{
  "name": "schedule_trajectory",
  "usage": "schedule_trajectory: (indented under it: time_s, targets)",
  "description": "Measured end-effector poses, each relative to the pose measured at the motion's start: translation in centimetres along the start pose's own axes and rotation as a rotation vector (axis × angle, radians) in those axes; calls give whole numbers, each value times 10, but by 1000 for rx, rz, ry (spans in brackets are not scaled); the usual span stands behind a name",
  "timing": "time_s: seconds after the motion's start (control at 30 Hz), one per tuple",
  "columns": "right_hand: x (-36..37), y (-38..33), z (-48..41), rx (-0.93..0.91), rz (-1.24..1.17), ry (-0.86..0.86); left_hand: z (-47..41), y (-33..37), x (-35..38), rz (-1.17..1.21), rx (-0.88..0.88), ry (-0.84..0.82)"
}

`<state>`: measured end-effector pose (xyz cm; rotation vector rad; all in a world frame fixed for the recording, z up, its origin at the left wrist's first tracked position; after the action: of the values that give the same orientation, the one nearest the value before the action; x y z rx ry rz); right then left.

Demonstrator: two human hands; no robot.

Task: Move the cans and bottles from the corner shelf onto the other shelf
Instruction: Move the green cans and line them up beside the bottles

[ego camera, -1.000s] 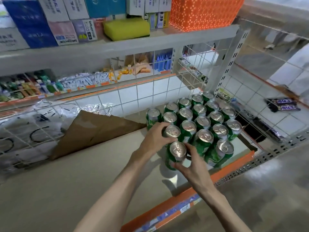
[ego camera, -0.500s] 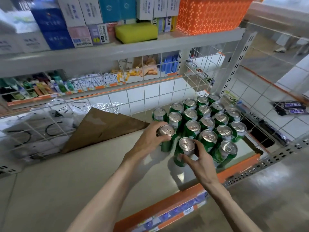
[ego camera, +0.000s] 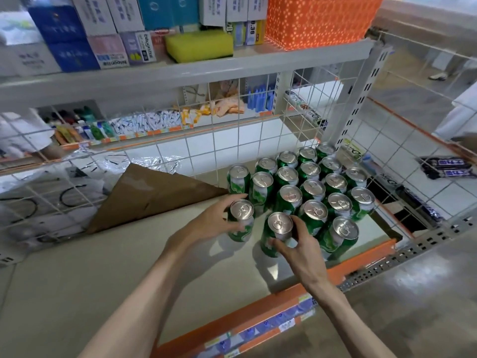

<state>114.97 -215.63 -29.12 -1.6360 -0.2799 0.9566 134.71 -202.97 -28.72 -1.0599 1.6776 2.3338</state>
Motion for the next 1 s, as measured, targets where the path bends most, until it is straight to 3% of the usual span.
schedule_trajectory:
  time_s: [0.27, 0.57, 0.73, 1.0]
  targets:
    - [0, -1, -3, -16, -14, -24, 11, -16, 5, 143, -51, 42]
    - [8, -28, -4, -104, -37, -153, 59, -12, -10, 192, -85, 235]
    - [48, -80, -1, -223, -80, -267, 140, -28, -74, 239, -164, 377]
    - [178, -178, 50, -342, -156, -543, 328, -68, -163, 200, -296, 709]
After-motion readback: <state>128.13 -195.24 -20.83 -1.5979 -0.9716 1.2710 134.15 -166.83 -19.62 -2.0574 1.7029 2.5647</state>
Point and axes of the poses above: each hand's wrist, its own z-axis away from the middle knuckle, its own x-axis out of the palm, y = z × x, the point moved 4 cm from there along -z, towards the middle knuckle, and after that the axes turned 9 degrees about -z, right-handed, at the moved point
